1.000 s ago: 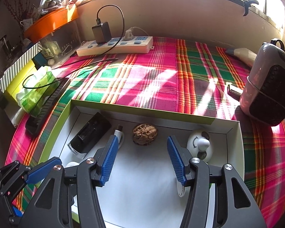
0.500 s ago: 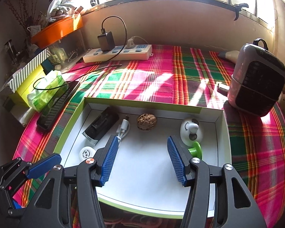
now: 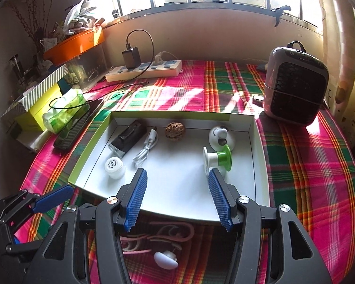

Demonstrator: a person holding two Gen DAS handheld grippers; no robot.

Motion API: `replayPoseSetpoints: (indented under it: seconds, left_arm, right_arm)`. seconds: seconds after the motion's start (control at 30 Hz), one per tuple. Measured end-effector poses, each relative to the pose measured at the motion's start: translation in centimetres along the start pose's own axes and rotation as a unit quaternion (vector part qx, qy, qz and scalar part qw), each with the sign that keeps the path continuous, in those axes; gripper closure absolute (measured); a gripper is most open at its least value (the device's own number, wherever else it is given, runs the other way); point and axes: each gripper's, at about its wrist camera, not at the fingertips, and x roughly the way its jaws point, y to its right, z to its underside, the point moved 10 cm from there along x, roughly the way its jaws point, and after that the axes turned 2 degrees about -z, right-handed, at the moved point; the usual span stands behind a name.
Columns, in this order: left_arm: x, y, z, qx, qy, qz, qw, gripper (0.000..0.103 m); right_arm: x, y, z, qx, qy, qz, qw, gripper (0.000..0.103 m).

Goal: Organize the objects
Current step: 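Withdraw both grippers from the box toward the pink items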

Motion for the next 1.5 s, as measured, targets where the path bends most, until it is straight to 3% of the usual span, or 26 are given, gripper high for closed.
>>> replayPoseSetpoints:
  seconds: [0.57,0.83,1.5]
  left_arm:
    - [-0.7,0.6,2.7,-0.014,-0.008,0.032,0.9994,0.065]
    - [-0.3,2.9,3.4,0.011,-0.018,0.071,0.9972,0.065]
    - [1.7,6.8,4.3,0.062,-0.042,0.105,0.9916,0.065]
  right_arm:
    - [-2.6,1.8,3.3,0.007,0.02,0.02,1.0,0.048]
    - [-3.3,2.7,5.3,0.016,0.017,0.024,0.999,0.048]
    - [-3.5,5.1,7.2,0.042,0.004,0.034,0.999,0.048]
